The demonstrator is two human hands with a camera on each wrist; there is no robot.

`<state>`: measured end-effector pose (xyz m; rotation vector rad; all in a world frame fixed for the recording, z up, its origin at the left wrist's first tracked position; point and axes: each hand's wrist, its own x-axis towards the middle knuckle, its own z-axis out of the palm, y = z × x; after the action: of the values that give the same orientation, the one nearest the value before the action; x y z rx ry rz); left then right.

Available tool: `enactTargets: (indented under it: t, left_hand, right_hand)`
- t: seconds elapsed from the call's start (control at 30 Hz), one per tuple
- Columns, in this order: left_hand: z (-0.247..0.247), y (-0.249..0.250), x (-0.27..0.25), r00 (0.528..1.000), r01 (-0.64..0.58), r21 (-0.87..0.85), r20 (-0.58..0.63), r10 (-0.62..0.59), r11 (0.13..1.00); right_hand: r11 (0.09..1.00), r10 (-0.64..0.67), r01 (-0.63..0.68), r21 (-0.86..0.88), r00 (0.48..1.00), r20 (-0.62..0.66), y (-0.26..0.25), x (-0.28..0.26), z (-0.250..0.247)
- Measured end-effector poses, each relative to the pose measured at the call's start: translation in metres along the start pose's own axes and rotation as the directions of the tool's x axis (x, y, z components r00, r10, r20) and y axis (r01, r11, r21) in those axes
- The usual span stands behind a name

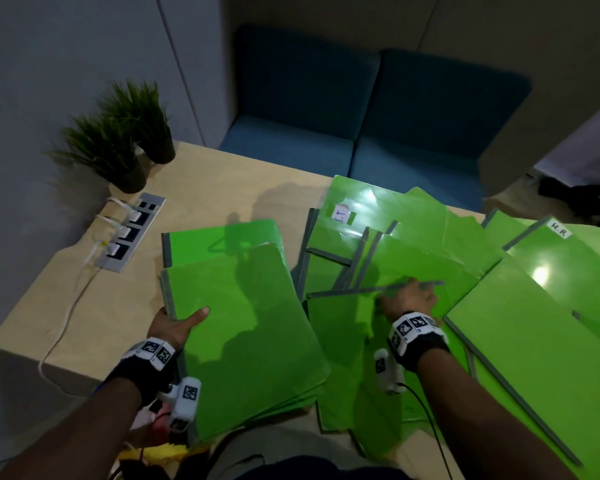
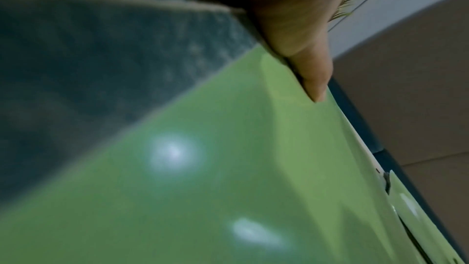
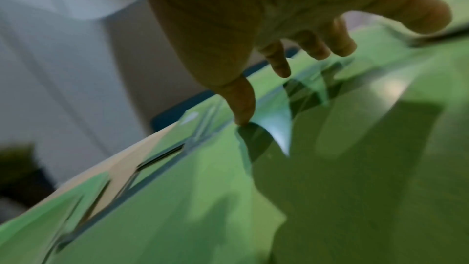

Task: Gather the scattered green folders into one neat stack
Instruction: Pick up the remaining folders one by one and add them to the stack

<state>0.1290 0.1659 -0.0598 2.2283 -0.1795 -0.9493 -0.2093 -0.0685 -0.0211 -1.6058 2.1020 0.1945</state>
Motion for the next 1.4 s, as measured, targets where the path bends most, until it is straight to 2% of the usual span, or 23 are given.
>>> enactTargets:
  t: [0.03,0.07,0.13,0.2,0.27,0.3,0.33,0.4,0.47,0.5,0.6,0.7,0.77,0.83,0.9,0.97,1.07,1.1,1.17,1.27,1.33,1.4]
  left_hand:
    - [-0.004,0.001,0.001,1.0,0.002,-0.002,-0.002,-0.002,1.0]
    - [-0.008,0.002,0.004,1.0,-0.009,-0.003,0.0,0.009,1.0]
    - [-0.014,0.007,0.005,1.0,-0.012,0.001,0.0,0.012,1.0]
    - [-0.021,0.009,0.006,1.0,-0.029,0.015,-0.006,0.029,0.999]
    - [-0.027,0.009,0.003,0.999,-0.033,0.036,0.002,0.033,0.999]
    - [-0.029,0.008,0.0,1.0,-0.029,0.043,0.005,0.029,0.999]
    - [-0.031,0.006,-0.002,1.0,-0.028,0.043,-0.001,0.028,0.999]
    - [-0.031,-0.001,-0.006,1.0,-0.001,0.045,-0.017,0.002,0.999]
    - [-0.029,-0.008,-0.011,0.999,0.016,0.034,-0.034,-0.015,0.999]
    - [-0.028,-0.01,-0.012,0.999,0.017,0.018,-0.037,-0.016,1.0]
    - [-0.026,-0.004,-0.015,0.999,0.01,0.016,-0.054,-0.009,1.0]
    - [-0.029,0.011,-0.016,0.997,-0.02,-0.007,-0.078,0.019,1.0]
    - [-0.031,0.018,-0.012,0.996,-0.021,-0.033,-0.085,0.018,0.999]
    - [-0.031,0.022,-0.008,0.997,-0.013,-0.058,-0.08,0.008,0.998]
    - [-0.03,0.02,-0.002,0.997,0.022,-0.051,-0.074,-0.025,0.998]
    - [-0.031,0.014,0.006,0.995,0.074,-0.039,-0.066,-0.076,0.997]
    - [-0.033,-0.02,0.045,0.987,0.159,0.033,-0.046,-0.157,0.987]
    - [-0.033,-0.033,0.059,0.984,0.173,0.061,-0.051,-0.17,0.983]
    - [-0.032,-0.033,0.06,0.982,0.184,0.069,-0.061,-0.18,0.98]
    - [-0.032,-0.001,0.026,0.985,0.165,0.071,-0.058,-0.161,0.984]
    - [-0.031,0.004,0.021,0.984,0.17,0.08,-0.071,-0.165,0.982]
    - [-0.029,0.004,0.021,0.984,0.162,0.076,-0.082,-0.156,0.984]
  right_hand:
    - [0.999,0.042,-0.042,0.007,0.998,0.04,0.008,0.002,0.002]
    - [1.0,0.024,-0.023,-0.009,0.997,0.071,0.012,0.004,0.006]
    - [0.987,-0.126,0.138,-0.085,0.983,0.132,0.012,0.003,0.015]
    - [0.93,-0.335,0.355,-0.093,0.925,0.179,0.008,0.005,0.018]
    - [0.873,-0.487,0.485,0.056,0.859,0.156,0.012,0.012,0.011]
    - [0.857,-0.513,0.502,0.115,0.853,0.1,0.018,0.017,0.008]
    - [0.869,-0.489,0.486,0.094,0.872,0.018,0.026,0.022,0.005]
    - [0.949,-0.315,0.31,-0.063,0.945,-0.091,0.043,0.029,0.001]
    - [0.981,-0.154,0.149,-0.127,0.988,-0.031,0.053,0.033,0.001]
    - [0.975,-0.156,0.157,-0.159,0.988,0.021,0.054,0.036,0.002]
    - [0.919,-0.302,0.325,-0.224,0.944,0.131,0.055,0.047,-0.002]
    - [0.875,-0.395,0.415,-0.251,0.91,0.127,0.057,0.06,-0.02]
    - [0.895,-0.346,0.34,-0.288,0.938,0.031,0.062,0.065,-0.029]
    - [0.948,-0.19,0.173,-0.268,0.981,-0.039,0.061,0.063,-0.03]
    - [0.963,-0.108,0.103,-0.251,0.994,-0.009,0.056,0.061,-0.023]
    - [0.955,-0.134,0.14,-0.263,0.99,0.038,0.05,0.062,-0.017]
    - [0.926,-0.29,0.294,-0.236,0.955,0.054,0.045,0.067,-0.019]
    - [0.933,-0.308,0.311,-0.178,0.95,0.049,0.046,0.068,-0.02]
    - [0.96,-0.26,0.259,-0.11,0.966,0.007,0.047,0.066,-0.019]
    - [0.952,-0.2,0.173,-0.254,0.976,-0.087,0.046,0.056,-0.014]
    - [0.91,-0.243,0.191,-0.368,0.965,-0.1,0.046,0.055,-0.015]
    - [0.89,-0.267,0.207,-0.406,0.959,-0.098,0.048,0.059,-0.022]
